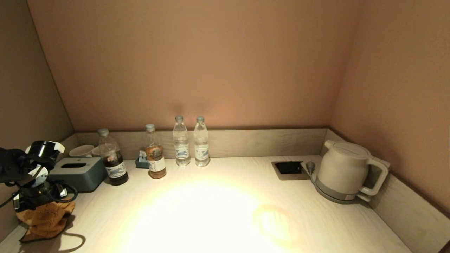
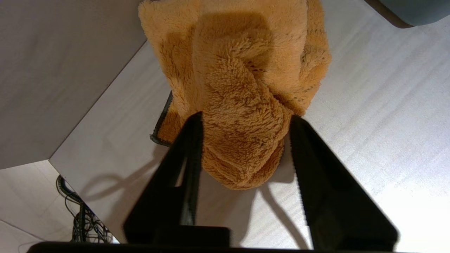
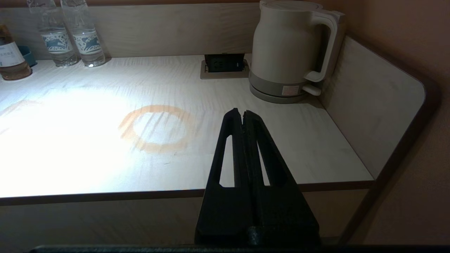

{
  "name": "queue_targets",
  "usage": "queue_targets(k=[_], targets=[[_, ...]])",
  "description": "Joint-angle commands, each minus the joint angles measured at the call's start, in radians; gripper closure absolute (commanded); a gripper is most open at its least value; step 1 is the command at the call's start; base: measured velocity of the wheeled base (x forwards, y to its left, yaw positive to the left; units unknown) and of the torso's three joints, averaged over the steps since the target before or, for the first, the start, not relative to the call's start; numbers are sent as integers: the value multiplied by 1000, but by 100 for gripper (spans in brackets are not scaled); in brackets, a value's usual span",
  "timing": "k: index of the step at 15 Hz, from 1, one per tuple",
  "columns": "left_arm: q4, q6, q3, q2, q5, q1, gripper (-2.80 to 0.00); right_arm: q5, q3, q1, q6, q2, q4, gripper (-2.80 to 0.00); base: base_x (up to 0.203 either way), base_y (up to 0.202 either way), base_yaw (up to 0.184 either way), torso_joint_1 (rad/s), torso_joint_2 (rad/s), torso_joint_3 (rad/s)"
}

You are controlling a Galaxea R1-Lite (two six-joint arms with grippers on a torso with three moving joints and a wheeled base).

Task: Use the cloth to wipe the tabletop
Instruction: Pick up the tablecloth

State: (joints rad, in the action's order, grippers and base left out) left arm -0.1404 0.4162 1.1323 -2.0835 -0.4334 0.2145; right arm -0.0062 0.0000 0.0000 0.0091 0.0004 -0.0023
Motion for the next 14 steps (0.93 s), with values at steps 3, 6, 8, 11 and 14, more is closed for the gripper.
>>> queue_targets(k=[3,6,8,11,14], targets=[[0,10,3,26,-8,8,-280,2,0,0,0,0,-1,0,0,0,0,0,0,0],[37,13,8,-53,-5,38,-280,2,0,0,0,0,-1,0,0,0,0,0,0,0],[65,5,6,-74,-5,43,-280,2,0,0,0,0,-1,0,0,0,0,0,0,0],[67,-4,14,-86,-2,45,-280,2,0,0,0,0,-1,0,0,0,0,0,0,0],[69,-4,28,-115,5,43,-280,2,0,0,0,0,-1,0,0,0,0,0,0,0]])
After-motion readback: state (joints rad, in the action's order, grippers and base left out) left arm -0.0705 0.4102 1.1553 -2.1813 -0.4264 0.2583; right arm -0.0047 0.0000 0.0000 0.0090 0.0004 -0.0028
